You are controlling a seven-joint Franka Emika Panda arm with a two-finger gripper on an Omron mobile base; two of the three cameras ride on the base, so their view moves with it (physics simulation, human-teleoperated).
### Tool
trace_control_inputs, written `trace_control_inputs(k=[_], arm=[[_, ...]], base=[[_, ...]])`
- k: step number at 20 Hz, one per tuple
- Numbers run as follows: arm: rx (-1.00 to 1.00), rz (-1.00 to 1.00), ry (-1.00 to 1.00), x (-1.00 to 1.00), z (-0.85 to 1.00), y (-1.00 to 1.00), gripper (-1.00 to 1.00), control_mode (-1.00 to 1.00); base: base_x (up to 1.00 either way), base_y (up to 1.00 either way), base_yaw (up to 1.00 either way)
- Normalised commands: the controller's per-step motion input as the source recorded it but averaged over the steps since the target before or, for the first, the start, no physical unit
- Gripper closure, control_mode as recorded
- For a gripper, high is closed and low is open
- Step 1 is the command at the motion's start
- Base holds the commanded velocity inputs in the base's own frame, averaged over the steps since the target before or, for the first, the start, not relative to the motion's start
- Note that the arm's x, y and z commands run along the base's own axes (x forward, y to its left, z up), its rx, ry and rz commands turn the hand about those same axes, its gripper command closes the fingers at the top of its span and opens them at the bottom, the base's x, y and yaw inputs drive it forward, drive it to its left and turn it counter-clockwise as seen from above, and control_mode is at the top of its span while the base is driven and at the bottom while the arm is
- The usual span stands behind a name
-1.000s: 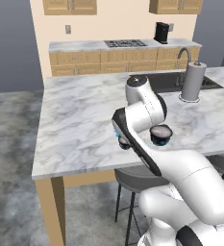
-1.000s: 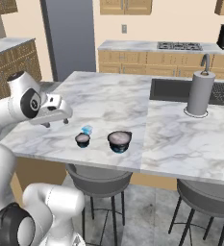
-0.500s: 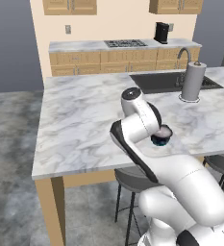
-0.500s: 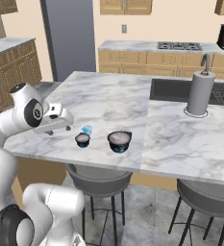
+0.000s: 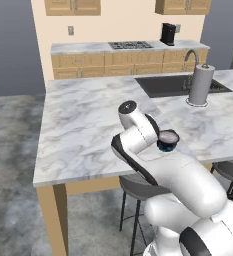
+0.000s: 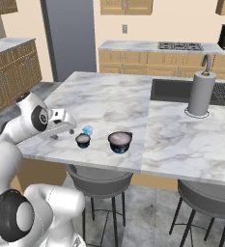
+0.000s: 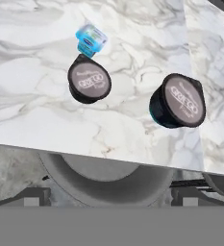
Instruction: Stack the yogurt containers by placing the smaller containers on top of the larger containers.
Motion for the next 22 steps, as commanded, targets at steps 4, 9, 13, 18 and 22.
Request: trace_control_inputs(k=[4,9,13,18,22], arm=[[-0.04,0.0,0.03,0.24,-0.27,0.05,-1.0,-1.0],[-0.03,0.0,0.03,0.13,-0.23,0.06,-1.0,-1.0],[-0.03,0.0,0.01,0.1,-0.18,0.0,-1.0,-1.0],[-0.04,0.0,0.0,0.08,-0.17,0.0,-1.0,-1.0],[-0.03,0.02,0.0,0.13,-0.23,0.0,-1.0,-1.0]], base=[[0.0,0.0,0.0],[0.0,0.0,0.0],[0.0,0.0,0.0],[0.0,0.0,0.0],[0.0,0.0,0.0]])
